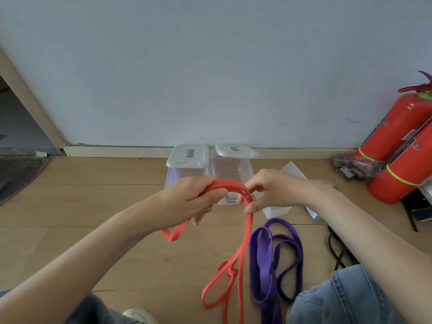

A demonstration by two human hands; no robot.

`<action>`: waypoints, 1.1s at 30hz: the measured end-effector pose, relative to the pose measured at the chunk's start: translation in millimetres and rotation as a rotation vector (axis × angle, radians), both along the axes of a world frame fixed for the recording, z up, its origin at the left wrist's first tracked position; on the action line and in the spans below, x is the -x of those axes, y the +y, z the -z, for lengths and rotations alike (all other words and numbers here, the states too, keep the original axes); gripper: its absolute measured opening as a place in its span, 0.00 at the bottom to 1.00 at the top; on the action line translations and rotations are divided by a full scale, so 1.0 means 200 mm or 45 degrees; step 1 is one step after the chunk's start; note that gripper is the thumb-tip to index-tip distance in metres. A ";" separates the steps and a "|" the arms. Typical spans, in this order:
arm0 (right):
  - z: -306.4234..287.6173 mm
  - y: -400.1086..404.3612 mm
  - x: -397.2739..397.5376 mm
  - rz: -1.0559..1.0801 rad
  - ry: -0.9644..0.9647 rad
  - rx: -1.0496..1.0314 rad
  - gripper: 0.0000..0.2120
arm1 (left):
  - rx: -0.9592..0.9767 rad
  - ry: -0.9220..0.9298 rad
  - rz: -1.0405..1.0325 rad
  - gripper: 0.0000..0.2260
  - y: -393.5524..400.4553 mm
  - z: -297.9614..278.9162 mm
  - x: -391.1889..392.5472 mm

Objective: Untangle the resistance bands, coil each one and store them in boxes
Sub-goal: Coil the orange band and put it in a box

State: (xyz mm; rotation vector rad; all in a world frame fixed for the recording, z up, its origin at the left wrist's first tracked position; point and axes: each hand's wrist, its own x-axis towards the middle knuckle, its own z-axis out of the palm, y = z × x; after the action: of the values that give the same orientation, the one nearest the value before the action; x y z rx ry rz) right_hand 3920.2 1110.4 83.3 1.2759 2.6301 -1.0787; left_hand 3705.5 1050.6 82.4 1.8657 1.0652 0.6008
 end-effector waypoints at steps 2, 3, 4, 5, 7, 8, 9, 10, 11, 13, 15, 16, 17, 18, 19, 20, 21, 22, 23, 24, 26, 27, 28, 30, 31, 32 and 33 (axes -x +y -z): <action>0.00 -0.02 0.03 0.042 0.285 0.213 0.17 | -0.004 0.020 0.027 0.14 0.01 0.00 -0.02; -0.01 -0.03 0.04 0.063 0.440 0.279 0.19 | 0.013 0.021 0.027 0.14 0.01 0.00 -0.03; -0.02 -0.04 0.05 0.075 0.570 0.314 0.18 | 0.032 0.009 0.022 0.13 0.02 0.00 -0.03; -0.04 -0.05 0.06 0.086 0.668 0.326 0.15 | 0.051 -0.013 0.013 0.12 0.02 0.00 -0.03; -0.07 -0.04 0.06 0.157 0.824 0.316 0.10 | 0.086 -0.053 -0.025 0.10 0.03 0.01 -0.01; -0.08 -0.03 0.05 0.221 0.870 0.283 0.08 | 0.101 -0.055 -0.050 0.09 0.04 0.01 0.01; -0.09 -0.02 0.03 0.289 0.891 0.228 0.07 | 0.115 -0.042 -0.078 0.09 0.05 0.01 0.02; -0.10 0.00 0.02 0.342 0.881 0.177 0.06 | 0.124 -0.026 -0.107 0.09 0.06 0.02 0.04; -0.11 0.00 0.01 0.365 0.840 0.139 0.06 | 0.125 -0.010 -0.131 0.09 0.05 0.02 0.05; -0.10 0.00 0.00 0.314 0.690 0.182 0.09 | 0.106 0.009 -0.154 0.12 0.05 0.02 0.06; -0.08 -0.03 0.02 0.196 0.610 0.351 0.17 | 0.130 -0.004 -0.133 0.13 0.05 0.02 0.04; -0.07 -0.05 0.04 0.156 0.640 0.424 0.19 | 0.164 -0.016 -0.109 0.13 0.04 0.01 0.03; -0.06 -0.07 0.06 0.132 0.694 0.449 0.20 | 0.193 -0.029 -0.085 0.13 0.04 0.01 0.02; -0.06 -0.07 0.08 0.122 0.732 0.419 0.19 | 0.212 -0.051 -0.069 0.13 0.04 0.01 0.00; -0.06 -0.08 0.09 0.126 0.743 0.359 0.16 | 0.227 -0.074 -0.068 0.13 0.04 0.01 -0.01; -0.07 -0.08 0.10 0.138 0.741 0.292 0.13 | 0.237 -0.091 -0.078 0.13 0.04 0.01 -0.01; -0.08 -0.07 0.10 0.161 0.738 0.222 0.09 | 0.248 -0.092 -0.088 0.12 0.04 0.01 0.00; -0.09 -0.06 0.09 0.201 0.736 0.152 0.07 | 0.268 -0.092 -0.094 0.11 0.05 0.00 0.01; -0.09 -0.05 0.08 0.257 0.731 0.074 0.06 | 0.301 -0.100 -0.101 0.10 0.05 0.00 0.04; -0.09 -0.04 0.07 0.320 0.720 -0.011 0.06 | 0.334 -0.116 -0.118 0.09 0.06 0.00 0.06; -0.08 -0.01 0.05 0.447 0.687 -0.179 0.05 | 0.325 -0.104 -0.188 0.08 0.07 0.00 0.11; -0.07 0.00 0.03 0.522 0.672 -0.253 0.04 | 0.284 -0.056 -0.229 0.08 0.07 0.00 0.13; -0.06 0.02 0.02 0.604 0.665 -0.307 0.03 | 0.237 -0.009 -0.273 0.09 0.08 0.01 0.13; -0.03 0.05 -0.01 0.716 0.655 -0.329 0.02 | 0.193 -0.049 -0.375 0.10 0.08 0.03 0.13; -0.02 0.05 -0.02 0.729 0.626 -0.325 0.02 | 0.205 -0.139 -0.397 0.08 0.08 0.03 0.13; -0.01 0.06 -0.02 0.734 0.582 -0.333 0.02 | 0.235 -0.243 -0.366 0.06 0.09 0.03 0.14; 0.01 0.07 -0.03 0.748 0.537 -0.356 0.02 | 0.290 -0.334 -0.287 0.03 0.08 0.02 0.14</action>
State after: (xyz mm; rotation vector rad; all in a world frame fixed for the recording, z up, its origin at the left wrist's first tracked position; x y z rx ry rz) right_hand 3925.5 1123.7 81.2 2.2010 2.8497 -1.1703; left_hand 3677.8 1067.1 79.1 1.4375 1.1241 0.7952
